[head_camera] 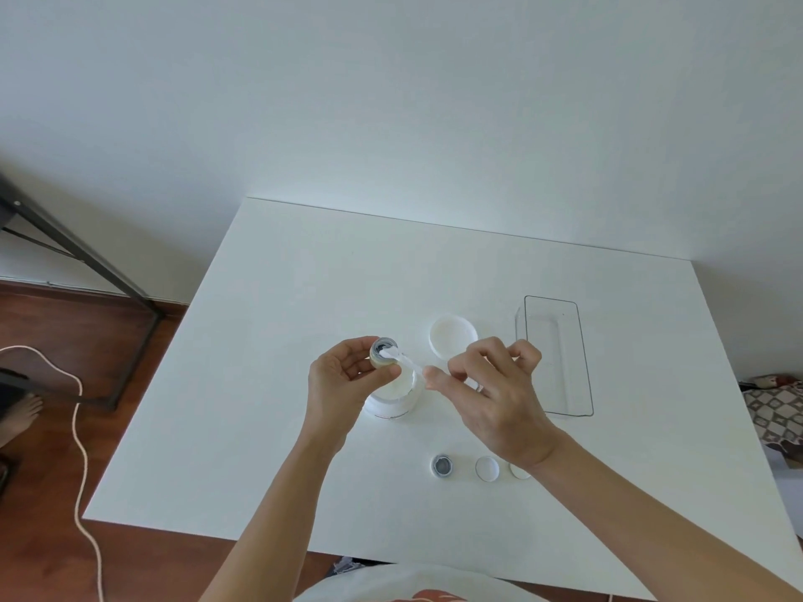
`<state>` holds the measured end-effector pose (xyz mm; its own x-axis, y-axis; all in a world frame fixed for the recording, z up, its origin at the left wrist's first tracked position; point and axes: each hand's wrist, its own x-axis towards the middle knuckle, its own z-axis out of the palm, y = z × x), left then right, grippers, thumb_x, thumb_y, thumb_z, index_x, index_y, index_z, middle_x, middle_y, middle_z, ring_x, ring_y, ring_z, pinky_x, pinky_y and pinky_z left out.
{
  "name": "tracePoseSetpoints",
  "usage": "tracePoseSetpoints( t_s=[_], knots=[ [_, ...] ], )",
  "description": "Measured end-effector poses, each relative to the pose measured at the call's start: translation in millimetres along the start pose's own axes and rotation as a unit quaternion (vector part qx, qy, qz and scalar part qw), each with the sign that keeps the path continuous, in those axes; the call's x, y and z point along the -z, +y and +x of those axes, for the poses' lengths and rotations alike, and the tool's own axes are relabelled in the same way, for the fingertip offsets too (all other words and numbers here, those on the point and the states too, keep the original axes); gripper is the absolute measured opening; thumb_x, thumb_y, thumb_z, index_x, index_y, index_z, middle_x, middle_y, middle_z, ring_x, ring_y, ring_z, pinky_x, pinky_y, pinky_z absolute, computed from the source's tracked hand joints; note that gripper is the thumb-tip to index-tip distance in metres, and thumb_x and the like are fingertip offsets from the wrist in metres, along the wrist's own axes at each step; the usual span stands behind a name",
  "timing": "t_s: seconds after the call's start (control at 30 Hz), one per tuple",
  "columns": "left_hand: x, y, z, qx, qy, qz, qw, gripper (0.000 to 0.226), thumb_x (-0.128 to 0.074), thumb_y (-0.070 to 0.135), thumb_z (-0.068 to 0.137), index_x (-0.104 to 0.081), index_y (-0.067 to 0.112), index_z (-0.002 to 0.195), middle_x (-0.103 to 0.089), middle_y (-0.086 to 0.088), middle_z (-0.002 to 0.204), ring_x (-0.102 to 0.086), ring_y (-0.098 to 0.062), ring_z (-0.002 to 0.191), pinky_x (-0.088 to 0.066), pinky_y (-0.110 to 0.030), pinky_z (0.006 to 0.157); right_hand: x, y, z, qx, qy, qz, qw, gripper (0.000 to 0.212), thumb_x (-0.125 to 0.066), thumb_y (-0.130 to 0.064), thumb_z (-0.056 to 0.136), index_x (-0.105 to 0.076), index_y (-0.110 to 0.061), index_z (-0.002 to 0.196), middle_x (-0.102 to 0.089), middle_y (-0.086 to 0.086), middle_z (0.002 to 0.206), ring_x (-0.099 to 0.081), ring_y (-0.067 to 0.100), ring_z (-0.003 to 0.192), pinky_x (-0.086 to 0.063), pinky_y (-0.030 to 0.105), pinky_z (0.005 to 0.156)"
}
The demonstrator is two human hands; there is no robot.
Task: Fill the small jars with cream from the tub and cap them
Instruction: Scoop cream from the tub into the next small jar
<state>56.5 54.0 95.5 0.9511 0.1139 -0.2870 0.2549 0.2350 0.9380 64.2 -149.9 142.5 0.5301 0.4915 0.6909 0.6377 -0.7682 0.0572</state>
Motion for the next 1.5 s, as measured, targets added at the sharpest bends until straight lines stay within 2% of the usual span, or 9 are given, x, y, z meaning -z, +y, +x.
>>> tracePoseSetpoints(
  t_s=[0.17,0.3,0.4,0.53,0.7,0.9,1.13,1.3,1.5],
  knots=[
    [1.5,-1.0,0.6,0.003,0.005,0.003,1.000,0.037,-0.085,-0.005,0.072,-0.075,0.011,0.104,-0.080,-0.005,0.099,-0.075,-0.016,0.090,-0.058,-0.022,0.080,6.8,1.5,2.3,-0.056,0.020,0.027,0.998,0.017,-0.073,-0.011,0.081,-0.074,-0.028,0.083,-0.054,-0.007,0.068,-0.047,0.014,0.074,-0.021,0.035,0.072],
    [6.4,-2.8,-1.9,0.000,0.013,0.006,1.000,0.037,-0.084,-0.007,0.072,-0.074,0.011,0.103,-0.080,-0.002,0.097,-0.073,-0.012,0.084,-0.057,-0.019,0.077,6.1,6.1,10.3,-0.243,0.022,0.119,0.962,0.009,-0.066,-0.024,0.088,-0.072,-0.025,0.081,-0.054,-0.008,0.076,-0.050,0.013,0.072,-0.022,0.033,0.076],
    [11.8,-4.2,-4.4,0.000,0.023,0.005,1.000,0.037,-0.083,-0.007,0.072,-0.074,0.013,0.102,-0.080,-0.002,0.098,-0.074,-0.012,0.086,-0.056,-0.018,0.076,-7.0,7.8,14.8,-0.355,-0.056,0.153,0.920,0.008,-0.070,-0.023,0.085,-0.072,-0.027,0.078,-0.053,-0.013,0.080,-0.055,0.014,0.076,-0.017,0.029,0.075],
    [18.7,-4.6,-7.8,-0.002,0.034,0.010,0.999,0.036,-0.084,-0.006,0.073,-0.075,0.016,0.100,-0.080,-0.001,0.098,-0.075,-0.012,0.089,-0.056,-0.017,0.075,-37.3,-3.0,12.7,-0.326,-0.227,0.142,0.907,0.007,-0.070,-0.026,0.084,-0.074,-0.025,0.079,-0.055,-0.007,0.085,-0.055,0.017,0.085,-0.012,0.028,0.075],
    [27.8,-3.5,-12.6,-0.004,0.050,0.019,0.999,0.036,-0.085,-0.004,0.072,-0.076,0.019,0.098,-0.080,-0.001,0.098,-0.075,-0.012,0.088,-0.057,-0.018,0.075,-73.0,-18.4,14.7,-0.242,-0.293,0.087,0.921,0.012,-0.066,-0.025,0.087,-0.075,-0.021,0.081,-0.055,0.001,0.089,-0.052,0.025,0.085,-0.017,0.034,0.081],
    [34.9,-2.9,-15.2,-0.005,0.060,0.026,0.998,0.036,-0.085,-0.003,0.072,-0.076,0.020,0.098,-0.080,-0.001,0.098,-0.074,-0.011,0.086,-0.057,-0.018,0.075,-92.3,-25.4,12.3,-0.233,-0.368,0.117,0.892,0.014,-0.058,-0.025,0.092,-0.071,-0.021,0.088,-0.054,-0.001,0.099,-0.047,0.023,0.096,-0.013,0.032,0.079],
    [34.9,-4.8,-13.7,0.000,0.058,0.033,0.998,0.036,-0.085,-0.003,0.072,-0.075,0.018,0.100,-0.080,-0.001,0.097,-0.074,-0.010,0.085,-0.058,-0.019,0.076,-78.4,-11.5,12.4,-0.358,-0.366,0.144,0.847,0.016,-0.058,-0.029,0.093,-0.068,-0.021,0.083,-0.052,-0.003,0.090,-0.052,0.020,0.092,-0.009,0.034,0.066],
    [30.8,-7.0,-11.5,0.006,0.057,0.033,0.998,0.037,-0.085,-0.004,0.073,-0.074,0.017,0.102,-0.080,-0.001,0.098,-0.074,-0.010,0.087,-0.057,-0.018,0.076,-63.2,6.5,13.2,-0.486,-0.363,0.192,0.772,0.027,-0.058,-0.031,0.091,-0.068,-0.007,0.081,-0.056,-0.005,0.071,-0.059,0.021,0.085,-0.021,0.034,0.076],
    [23.1,-9.6,-8.6,0.016,0.052,0.045,0.998,0.037,-0.085,-0.003,0.073,-0.074,0.016,0.103,-0.080,0.001,0.096,-0.073,-0.007,0.084,-0.056,-0.016,0.073,-39.4,24.5,21.9,-0.576,-0.321,0.270,0.702,0.023,-0.063,-0.030,0.088,-0.069,-0.009,0.084,-0.058,-0.002,0.067,-0.056,0.022,0.076,-0.035,0.036,0.089]
  ],
)
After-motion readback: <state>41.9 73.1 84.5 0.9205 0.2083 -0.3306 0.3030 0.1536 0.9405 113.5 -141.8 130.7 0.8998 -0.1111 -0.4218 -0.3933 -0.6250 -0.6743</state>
